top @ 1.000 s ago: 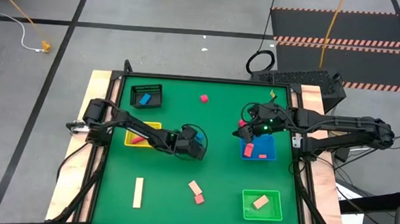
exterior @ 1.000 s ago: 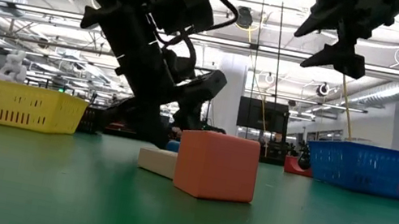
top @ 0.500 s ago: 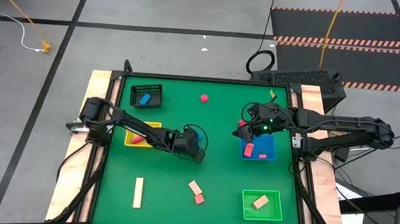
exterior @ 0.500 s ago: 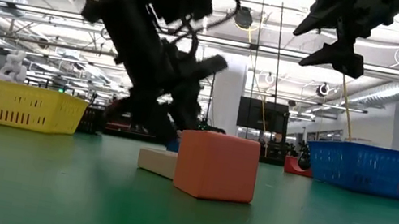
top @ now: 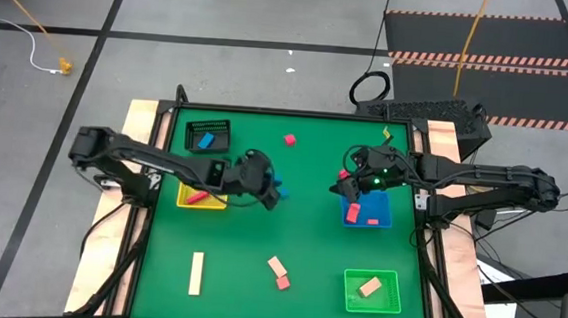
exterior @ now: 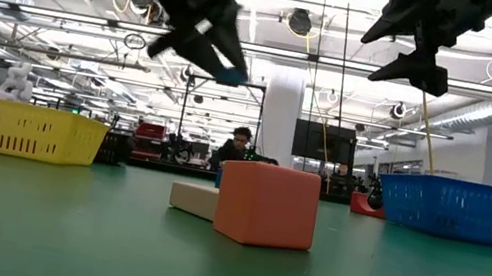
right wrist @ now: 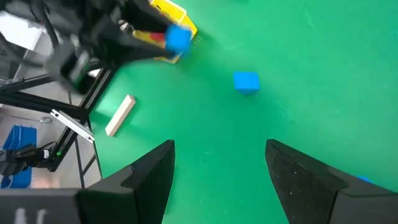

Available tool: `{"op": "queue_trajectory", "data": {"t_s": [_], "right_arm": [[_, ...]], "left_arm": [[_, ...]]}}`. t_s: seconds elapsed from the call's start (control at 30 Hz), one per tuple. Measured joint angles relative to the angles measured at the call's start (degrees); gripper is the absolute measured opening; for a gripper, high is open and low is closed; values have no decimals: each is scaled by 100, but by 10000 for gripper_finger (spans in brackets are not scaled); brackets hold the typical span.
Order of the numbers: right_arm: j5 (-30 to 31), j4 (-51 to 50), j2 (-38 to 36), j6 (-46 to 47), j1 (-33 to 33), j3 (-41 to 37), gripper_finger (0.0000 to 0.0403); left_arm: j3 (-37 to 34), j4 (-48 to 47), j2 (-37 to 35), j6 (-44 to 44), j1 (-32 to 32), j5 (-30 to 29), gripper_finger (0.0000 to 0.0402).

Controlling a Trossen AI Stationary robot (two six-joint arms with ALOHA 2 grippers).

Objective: Sort & place blocks by color
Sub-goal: Put the bottom blue block into the black bin

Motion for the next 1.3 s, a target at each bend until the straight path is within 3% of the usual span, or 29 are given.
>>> {"op": "queue_trajectory", "data": {"t_s": [0.33, 0.6, 0.93, 1.3], "right_arm": [[2, 199, -2, -2, -2, 0, 242], [2, 220, -2, 0, 0, 0, 242], [2, 218, -2, 0, 0, 0, 242], [743, 253, -2, 117, -167, 0, 242]], "left_arm": [[2, -2113, -1182, 225, 725, -709, 132], [-15, -3544, -1474, 291, 2138, -657, 132], [-102, -3559, -1209, 932, 3852, 261, 132], [-1727, -1614, -1152, 434, 4328, 1252, 132]]}}
